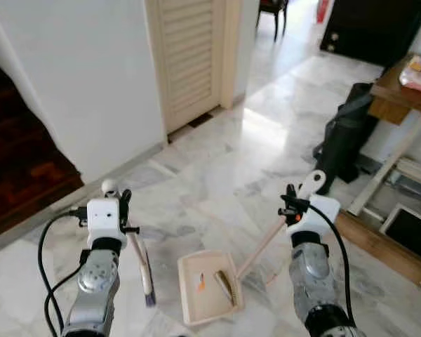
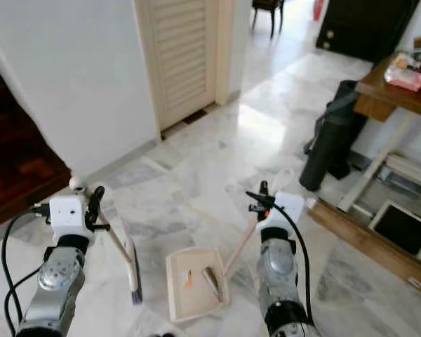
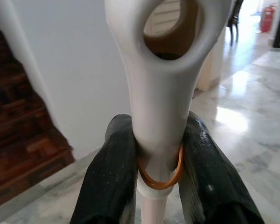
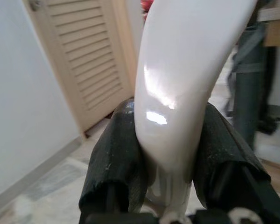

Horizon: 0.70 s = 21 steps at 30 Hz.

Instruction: Sweep floor

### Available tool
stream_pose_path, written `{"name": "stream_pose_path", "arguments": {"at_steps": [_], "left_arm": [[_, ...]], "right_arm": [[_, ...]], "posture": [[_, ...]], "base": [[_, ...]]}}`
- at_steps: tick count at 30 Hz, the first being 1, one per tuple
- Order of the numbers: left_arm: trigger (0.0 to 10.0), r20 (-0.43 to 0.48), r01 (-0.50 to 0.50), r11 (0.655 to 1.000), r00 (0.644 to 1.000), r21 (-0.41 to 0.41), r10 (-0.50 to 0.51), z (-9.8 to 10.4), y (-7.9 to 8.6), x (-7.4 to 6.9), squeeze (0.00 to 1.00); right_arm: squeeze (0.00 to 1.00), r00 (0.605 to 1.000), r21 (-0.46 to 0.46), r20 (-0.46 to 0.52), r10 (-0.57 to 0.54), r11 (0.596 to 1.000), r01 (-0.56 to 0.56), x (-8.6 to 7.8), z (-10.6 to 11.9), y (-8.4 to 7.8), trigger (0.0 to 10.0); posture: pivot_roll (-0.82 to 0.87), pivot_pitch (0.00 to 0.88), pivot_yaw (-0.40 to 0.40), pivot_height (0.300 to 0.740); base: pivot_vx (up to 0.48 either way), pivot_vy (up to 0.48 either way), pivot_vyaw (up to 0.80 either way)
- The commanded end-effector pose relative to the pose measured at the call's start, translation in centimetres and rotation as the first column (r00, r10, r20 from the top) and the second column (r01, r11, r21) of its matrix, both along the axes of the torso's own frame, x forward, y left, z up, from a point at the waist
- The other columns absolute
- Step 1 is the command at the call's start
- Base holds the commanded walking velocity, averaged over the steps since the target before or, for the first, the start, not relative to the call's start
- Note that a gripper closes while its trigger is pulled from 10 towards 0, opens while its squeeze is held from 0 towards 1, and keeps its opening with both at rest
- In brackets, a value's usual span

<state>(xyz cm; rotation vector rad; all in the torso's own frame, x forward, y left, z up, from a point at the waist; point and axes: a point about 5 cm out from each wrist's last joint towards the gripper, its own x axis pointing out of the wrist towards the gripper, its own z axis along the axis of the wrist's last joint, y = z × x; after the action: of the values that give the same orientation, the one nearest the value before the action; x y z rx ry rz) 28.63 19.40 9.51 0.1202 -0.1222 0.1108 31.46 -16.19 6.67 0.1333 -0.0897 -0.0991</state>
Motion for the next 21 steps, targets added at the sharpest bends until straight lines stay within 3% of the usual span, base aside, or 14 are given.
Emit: {"name": "stream_pose_path", "arguments": {"at_steps": [1, 12, 21], "left_arm": [[10.0, 0.033, -0.002, 1.0, 0.999, 0.015, 0.001, 0.84, 0.18, 0.11, 0.0], [10.0, 0.03, -0.005, 1.0, 1.0, 0.011, 0.005, 0.83, 0.26, 0.17, 0.0], [10.0, 0.025, -0.005, 1.0, 1.0, -0.003, 0.005, 0.69, 0.21, 0.1, 0.0]], "right_arm": [[0.0, 0.999, 0.02, 0.042, -0.006, 1.0, 0.005, 0.48, 0.97, 0.13, 10.0], [0.0, 0.999, 0.023, 0.043, -0.004, 1.0, 0.003, 0.53, 1.03, 0.23, 10.0], [0.0, 0.999, 0.04, 0.035, -0.007, 0.999, 0.006, 0.47, 0.85, 0.09, 10.0]], "posture": [[0.14, 0.035, 0.021, 0.74], [0.14, 0.035, 0.023, 0.74], [0.14, 0.028, 0.021, 0.74]], "base": [[0.0, 0.0, 0.73], [0.0, 0.0, 0.68], [0.0, 0.0, 0.0]]}}
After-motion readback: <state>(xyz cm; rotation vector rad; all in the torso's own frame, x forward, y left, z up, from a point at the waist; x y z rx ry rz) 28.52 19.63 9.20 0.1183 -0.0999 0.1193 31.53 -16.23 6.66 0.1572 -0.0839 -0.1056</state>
